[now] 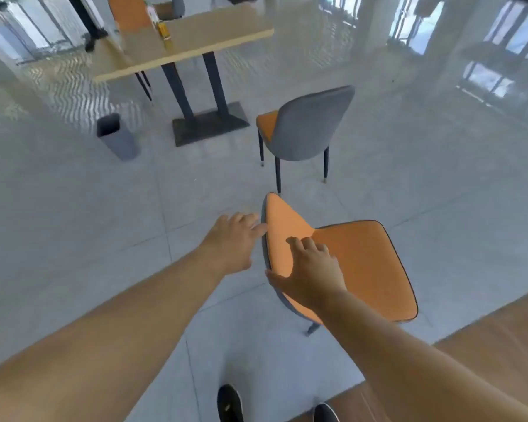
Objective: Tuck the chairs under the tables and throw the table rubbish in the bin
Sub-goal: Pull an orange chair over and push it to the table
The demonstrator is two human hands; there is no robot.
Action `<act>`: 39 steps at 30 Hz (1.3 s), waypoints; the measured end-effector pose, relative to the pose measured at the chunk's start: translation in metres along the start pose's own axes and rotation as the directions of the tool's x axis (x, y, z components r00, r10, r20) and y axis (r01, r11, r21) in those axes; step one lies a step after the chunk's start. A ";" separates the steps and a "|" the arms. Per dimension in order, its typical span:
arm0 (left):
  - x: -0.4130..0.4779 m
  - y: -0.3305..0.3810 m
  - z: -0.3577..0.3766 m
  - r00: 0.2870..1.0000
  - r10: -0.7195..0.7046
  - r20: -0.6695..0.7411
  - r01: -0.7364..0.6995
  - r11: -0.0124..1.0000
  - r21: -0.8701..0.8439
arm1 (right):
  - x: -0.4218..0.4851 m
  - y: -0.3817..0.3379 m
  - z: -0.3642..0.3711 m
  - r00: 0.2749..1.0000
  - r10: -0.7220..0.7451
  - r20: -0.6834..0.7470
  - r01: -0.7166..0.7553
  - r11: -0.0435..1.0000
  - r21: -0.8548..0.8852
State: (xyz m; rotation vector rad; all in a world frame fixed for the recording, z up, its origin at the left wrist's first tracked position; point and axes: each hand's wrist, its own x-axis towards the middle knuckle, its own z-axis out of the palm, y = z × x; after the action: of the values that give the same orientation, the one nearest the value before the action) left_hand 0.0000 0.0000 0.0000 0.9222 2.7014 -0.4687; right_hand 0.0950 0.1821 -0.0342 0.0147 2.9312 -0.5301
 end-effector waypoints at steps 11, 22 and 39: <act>0.156 -0.042 0.044 0.925 0.373 0.069 -0.377 0.883 0.278 | 0.070 -0.036 0.089 0.872 0.396 0.286 -0.449 0.881 0.149; 0.155 -0.096 0.061 0.867 0.494 0.071 -0.497 0.841 0.213 | 0.093 -0.058 0.088 0.838 0.358 0.412 -0.442 0.887 0.130; 0.029 -0.283 0.146 0.932 -0.076 0.354 0.174 0.952 -0.254 | 0.236 -0.184 0.088 0.845 -0.106 0.524 0.237 0.953 -0.188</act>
State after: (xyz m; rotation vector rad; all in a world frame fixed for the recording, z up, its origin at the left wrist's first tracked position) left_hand -0.1809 -0.2505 -0.0816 0.5344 2.4311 -0.2309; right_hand -0.1308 -0.0258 -0.0897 -0.3687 2.4568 -0.1478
